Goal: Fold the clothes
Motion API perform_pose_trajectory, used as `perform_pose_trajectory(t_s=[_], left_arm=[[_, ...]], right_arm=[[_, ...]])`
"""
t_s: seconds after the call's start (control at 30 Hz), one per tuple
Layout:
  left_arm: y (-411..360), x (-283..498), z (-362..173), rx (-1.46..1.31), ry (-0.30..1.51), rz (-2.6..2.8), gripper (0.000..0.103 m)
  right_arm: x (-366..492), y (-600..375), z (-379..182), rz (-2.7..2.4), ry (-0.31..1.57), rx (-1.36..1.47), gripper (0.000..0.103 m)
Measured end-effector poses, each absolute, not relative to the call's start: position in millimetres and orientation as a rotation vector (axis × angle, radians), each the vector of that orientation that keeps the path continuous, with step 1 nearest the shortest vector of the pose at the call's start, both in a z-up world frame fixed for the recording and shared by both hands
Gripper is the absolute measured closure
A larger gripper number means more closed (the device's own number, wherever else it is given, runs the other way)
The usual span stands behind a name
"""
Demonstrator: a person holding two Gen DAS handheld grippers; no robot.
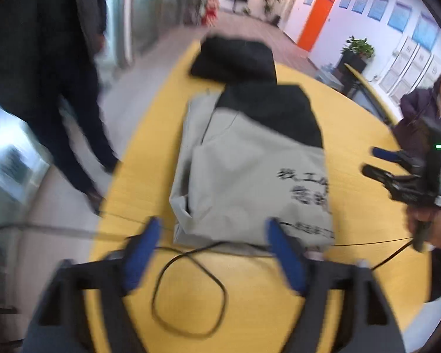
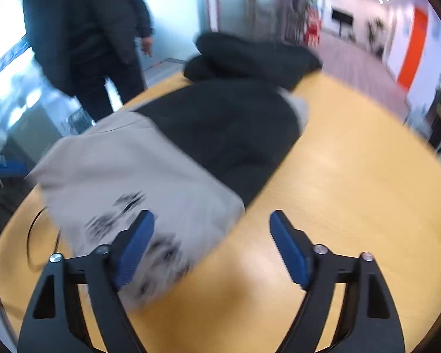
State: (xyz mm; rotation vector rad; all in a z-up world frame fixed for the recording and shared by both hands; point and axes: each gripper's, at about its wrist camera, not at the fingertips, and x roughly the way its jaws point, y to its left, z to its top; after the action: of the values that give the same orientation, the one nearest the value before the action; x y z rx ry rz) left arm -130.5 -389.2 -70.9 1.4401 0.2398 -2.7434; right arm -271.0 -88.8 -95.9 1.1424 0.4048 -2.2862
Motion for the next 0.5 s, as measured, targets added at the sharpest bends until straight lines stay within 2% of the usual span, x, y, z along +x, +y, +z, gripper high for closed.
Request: perform_pose_trajectory(t_s=[0.17, 0.37, 0.5], left_arm=[[-327.6, -90.4, -8.9, 1.349, 0.252, -2.678, 0.006], [-246.2, -74.1, 32.6, 1.230, 0.128, -2.637, 0.006], [-220.6, -57.4, 53.1, 1.187, 0.125, -2.637, 0.003]], right_arm=[[-193.3, -33.2, -18.2, -2.348, 0.416, 1.155, 0.005], [-157.1, -34.1, 33.8, -2.343, 0.437, 1.123, 0.004], [-138.9, -21.7, 47.6, -2.350, 0.412, 1.092, 0.003]])
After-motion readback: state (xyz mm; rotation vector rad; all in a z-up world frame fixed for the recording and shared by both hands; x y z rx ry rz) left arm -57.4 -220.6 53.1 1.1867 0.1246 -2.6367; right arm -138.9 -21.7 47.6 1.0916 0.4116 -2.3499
